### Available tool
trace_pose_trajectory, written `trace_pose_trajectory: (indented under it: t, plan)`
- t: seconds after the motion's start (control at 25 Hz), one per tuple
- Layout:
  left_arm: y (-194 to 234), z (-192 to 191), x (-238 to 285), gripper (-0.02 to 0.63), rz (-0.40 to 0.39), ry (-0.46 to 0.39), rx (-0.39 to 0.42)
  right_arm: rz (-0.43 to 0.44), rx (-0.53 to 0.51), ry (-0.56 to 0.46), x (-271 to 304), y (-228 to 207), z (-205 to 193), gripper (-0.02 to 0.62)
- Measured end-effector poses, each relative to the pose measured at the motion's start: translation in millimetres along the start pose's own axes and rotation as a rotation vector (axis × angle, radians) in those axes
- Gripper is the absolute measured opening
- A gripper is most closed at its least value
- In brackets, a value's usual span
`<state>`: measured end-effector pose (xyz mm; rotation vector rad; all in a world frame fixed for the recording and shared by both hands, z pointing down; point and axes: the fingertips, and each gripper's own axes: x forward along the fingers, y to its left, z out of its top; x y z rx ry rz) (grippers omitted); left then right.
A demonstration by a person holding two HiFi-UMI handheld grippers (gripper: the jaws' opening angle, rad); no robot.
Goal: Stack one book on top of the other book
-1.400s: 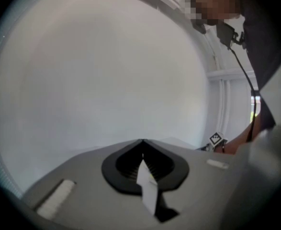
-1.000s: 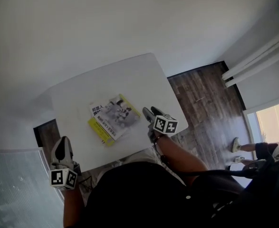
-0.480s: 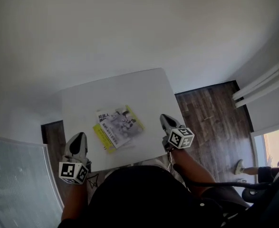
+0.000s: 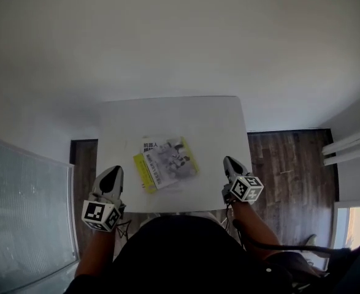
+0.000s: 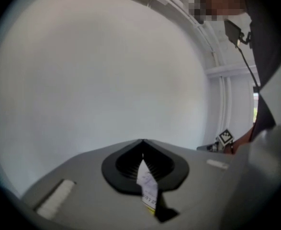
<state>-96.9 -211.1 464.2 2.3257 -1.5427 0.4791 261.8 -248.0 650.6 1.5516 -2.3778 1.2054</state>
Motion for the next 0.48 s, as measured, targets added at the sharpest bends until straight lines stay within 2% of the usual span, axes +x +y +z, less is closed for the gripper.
trace_pose_trajectory:
  t: [0.32, 0.48]
  plan:
    - [-9.9, -14.2, 6.8, 0.006, 0.067, 0.040, -0.014, 0.074, -0.018, 0.037, 17.0, -13.1, -5.9, 0.002]
    - [-4.2, -52.8, 21.1, 0.006, 0.101, 0.091, -0.065, 0.064, -0.014, 0.031, 20.9, -36.5, 0.8, 0.002]
